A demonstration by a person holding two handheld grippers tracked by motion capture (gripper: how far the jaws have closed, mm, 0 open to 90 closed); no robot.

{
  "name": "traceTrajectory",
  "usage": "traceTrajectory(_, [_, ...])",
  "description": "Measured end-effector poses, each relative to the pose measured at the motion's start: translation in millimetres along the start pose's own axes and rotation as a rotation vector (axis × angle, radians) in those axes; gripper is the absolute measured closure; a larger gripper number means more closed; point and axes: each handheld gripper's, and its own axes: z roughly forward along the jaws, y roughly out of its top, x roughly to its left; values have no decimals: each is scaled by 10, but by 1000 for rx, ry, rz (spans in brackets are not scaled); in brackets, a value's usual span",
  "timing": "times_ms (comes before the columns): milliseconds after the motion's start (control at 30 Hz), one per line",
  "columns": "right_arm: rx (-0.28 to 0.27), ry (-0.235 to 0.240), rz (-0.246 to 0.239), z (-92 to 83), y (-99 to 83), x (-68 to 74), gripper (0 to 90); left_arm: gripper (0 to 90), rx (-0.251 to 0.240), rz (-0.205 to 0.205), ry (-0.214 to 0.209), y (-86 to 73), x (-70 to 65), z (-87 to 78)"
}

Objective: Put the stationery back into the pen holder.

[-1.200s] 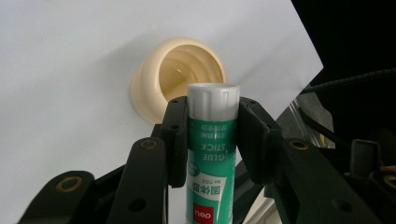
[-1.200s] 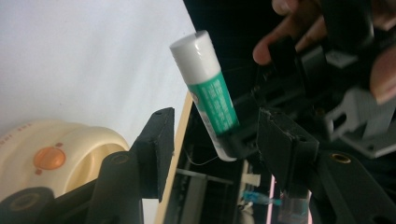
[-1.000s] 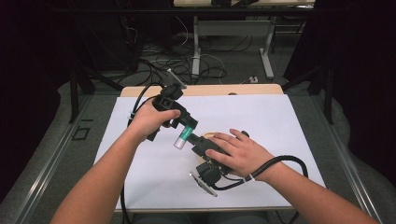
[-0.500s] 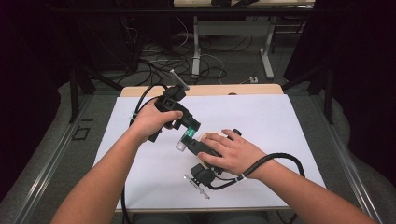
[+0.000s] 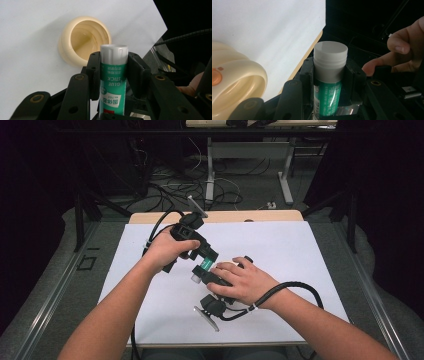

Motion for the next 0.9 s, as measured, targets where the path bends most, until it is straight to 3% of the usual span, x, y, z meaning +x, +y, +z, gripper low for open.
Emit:
traceTrajectory(33, [-1, 18, -3, 6, -3, -9, 647, 658, -4, -2, 0, 0, 3, 3])
traceTrajectory(200, [6, 19, 2, 12, -5, -14, 650, 652, -15, -3, 4, -4, 5, 2])
traceTrajectory(267, [1, 24, 8, 14, -4, -20, 650, 610, -26, -1, 19, -5, 4, 0])
traceTrajectory(467, [-7, 31, 30, 17, -11, -10, 650, 533, -83, -6, 35, -31, 39, -33])
traceTrajectory(500, [-7, 40, 55, 15, -28, 0, 650, 504, -119, -10, 48, -48, 58, -58])
traceTrajectory(533, [-18, 37, 49, 24, -42, -1, 650, 498, -138, -7, 60, -57, 71, -76])
traceTrajectory(600, [-12, 44, 89, 17, -59, 30, 651, 469, -178, 11, 91, -77, 102, -111])
traceTrajectory(633, [9, 41, 131, -4, -70, 58, 650, 448, -195, 25, 125, -90, 108, -124])
traceTrajectory(733, [11, 34, 194, -33, -113, 77, 651, 417, -235, 75, 201, -129, 132, -156])
traceTrajectory(767, [11, 34, 194, -33, -113, 77, 651, 414, -235, 75, 201, -129, 132, -156])
traceTrajectory(833, [11, 15, 269, -67, -173, 92, 650, 405, -272, 132, 234, -167, 160, -186])
traceTrajectory(900, [9, 11, 318, -89, -213, 97, 650, 381, -284, 141, 243, -179, 174, -197])
